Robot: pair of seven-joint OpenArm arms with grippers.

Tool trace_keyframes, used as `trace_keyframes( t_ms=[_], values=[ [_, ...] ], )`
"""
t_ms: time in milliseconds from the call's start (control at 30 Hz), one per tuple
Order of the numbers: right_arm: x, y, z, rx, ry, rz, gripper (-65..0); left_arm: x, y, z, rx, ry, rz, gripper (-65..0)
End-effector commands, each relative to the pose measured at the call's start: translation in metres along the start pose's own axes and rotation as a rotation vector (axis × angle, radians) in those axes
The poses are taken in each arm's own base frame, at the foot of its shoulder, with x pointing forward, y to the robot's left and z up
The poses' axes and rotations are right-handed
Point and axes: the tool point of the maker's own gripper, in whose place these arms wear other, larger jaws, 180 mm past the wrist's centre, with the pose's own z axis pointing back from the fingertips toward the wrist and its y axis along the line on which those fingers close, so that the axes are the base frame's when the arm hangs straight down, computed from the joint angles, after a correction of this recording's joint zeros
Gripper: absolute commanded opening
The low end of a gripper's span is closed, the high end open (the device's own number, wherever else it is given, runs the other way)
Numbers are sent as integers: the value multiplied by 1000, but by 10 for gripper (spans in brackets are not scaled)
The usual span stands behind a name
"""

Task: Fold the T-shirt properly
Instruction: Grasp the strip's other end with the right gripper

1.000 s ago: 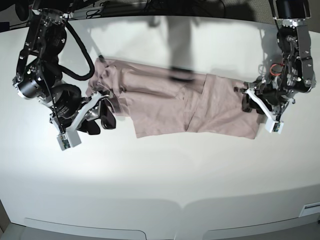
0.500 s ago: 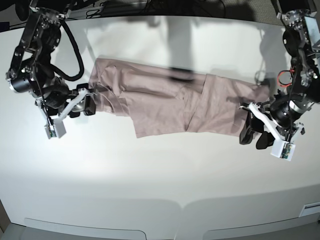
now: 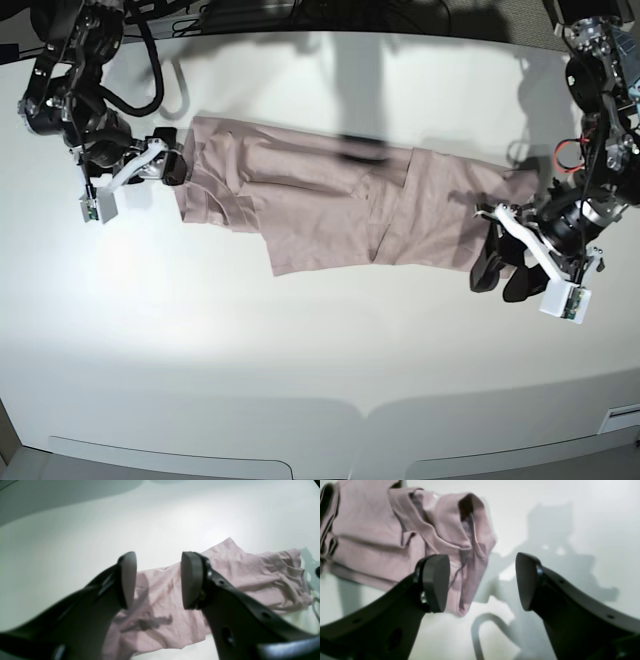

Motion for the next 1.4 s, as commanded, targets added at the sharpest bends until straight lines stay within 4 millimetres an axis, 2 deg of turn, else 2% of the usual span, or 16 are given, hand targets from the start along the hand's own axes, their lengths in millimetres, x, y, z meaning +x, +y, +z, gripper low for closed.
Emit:
trace_keyframes(
  t_ms=[0, 300, 467, 600, 733, 867, 1000, 1233, 1300, 1367],
  values=[
    [7, -1, 0, 11, -30, -4, -239, 14, -1, 3, -4, -46, -14, -369],
    [-16, 4, -21, 119, -19, -133, -239, 12, -1, 3, -4, -35, -14, -369],
    [-16, 20, -25, 246, -59, -218, -239, 12, -1, 3, -4, -36, -14, -369],
    [-20, 24, -27, 268, -45, -238, -239, 12, -1, 3, -4, -35, -14, -369],
    [-11, 41, -28, 338, -63, -252, -239, 12, -1, 3, -4, -35, -14, -369],
    [9, 64, -32, 424, -90, -207, -239, 11, -1, 3, -4, -30, -14, -369],
    [20, 83, -38, 470, -73, -154, -239, 2, -1, 4, 1, -8, -9, -369],
    [21, 86, -39, 477, -76, -147, -241, -28, -5, 10, 1, 60, 18, -369],
    [21, 86, -39, 478, -77, -147, -291, -35, -7, 11, -3, 68, 29, -369],
    [21, 86, -39, 478, -77, -147, -416, -43, -9, 14, -5, 75, 41, -369]
  ],
)
